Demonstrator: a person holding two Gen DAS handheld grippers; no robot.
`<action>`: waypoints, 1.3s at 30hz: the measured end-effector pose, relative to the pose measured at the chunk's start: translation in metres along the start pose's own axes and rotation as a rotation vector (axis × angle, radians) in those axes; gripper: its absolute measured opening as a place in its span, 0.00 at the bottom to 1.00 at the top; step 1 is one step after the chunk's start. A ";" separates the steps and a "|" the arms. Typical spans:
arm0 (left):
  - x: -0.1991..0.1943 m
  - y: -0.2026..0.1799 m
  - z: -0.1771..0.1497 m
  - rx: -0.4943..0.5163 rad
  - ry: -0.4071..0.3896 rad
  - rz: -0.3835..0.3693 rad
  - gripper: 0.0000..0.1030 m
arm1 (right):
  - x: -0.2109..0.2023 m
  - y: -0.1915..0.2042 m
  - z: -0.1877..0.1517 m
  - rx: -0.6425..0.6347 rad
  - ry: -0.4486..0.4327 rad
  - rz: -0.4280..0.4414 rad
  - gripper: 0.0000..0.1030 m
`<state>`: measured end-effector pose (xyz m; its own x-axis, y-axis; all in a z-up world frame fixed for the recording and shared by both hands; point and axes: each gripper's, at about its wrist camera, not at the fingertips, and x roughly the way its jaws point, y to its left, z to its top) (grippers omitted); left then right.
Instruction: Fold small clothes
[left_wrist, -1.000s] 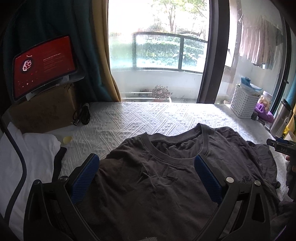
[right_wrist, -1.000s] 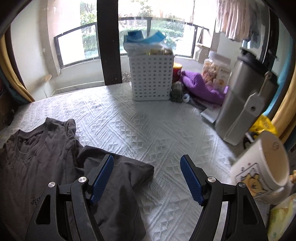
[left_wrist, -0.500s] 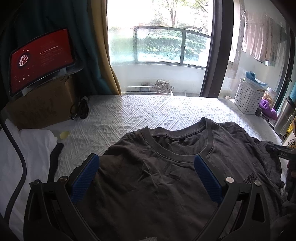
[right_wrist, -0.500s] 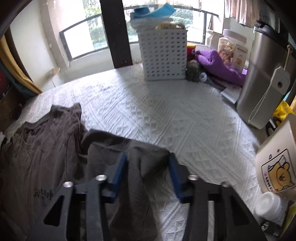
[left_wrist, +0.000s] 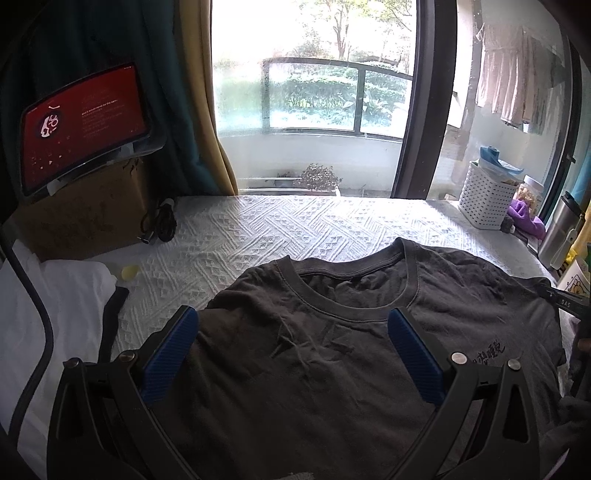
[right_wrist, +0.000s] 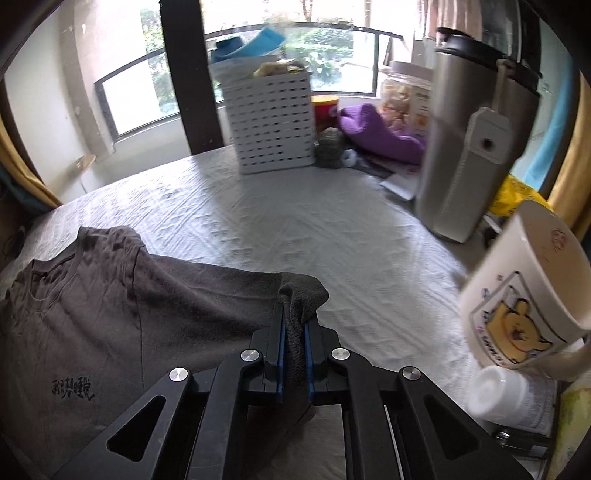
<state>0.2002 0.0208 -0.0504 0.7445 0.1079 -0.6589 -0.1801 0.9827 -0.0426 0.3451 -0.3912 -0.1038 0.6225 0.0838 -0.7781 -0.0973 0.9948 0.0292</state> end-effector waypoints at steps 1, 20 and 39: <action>-0.001 0.000 0.000 0.000 -0.002 -0.002 0.98 | -0.002 -0.002 0.000 -0.001 -0.003 -0.006 0.08; -0.026 0.025 -0.014 -0.050 -0.045 -0.050 0.98 | -0.078 0.084 0.009 -0.163 -0.099 0.093 0.08; -0.034 0.069 -0.035 -0.113 -0.052 -0.077 0.98 | -0.058 0.185 -0.033 -0.328 0.060 0.191 0.08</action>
<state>0.1400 0.0793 -0.0575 0.7907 0.0432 -0.6107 -0.1900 0.9656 -0.1777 0.2654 -0.2137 -0.0739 0.5232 0.2526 -0.8139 -0.4566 0.8895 -0.0175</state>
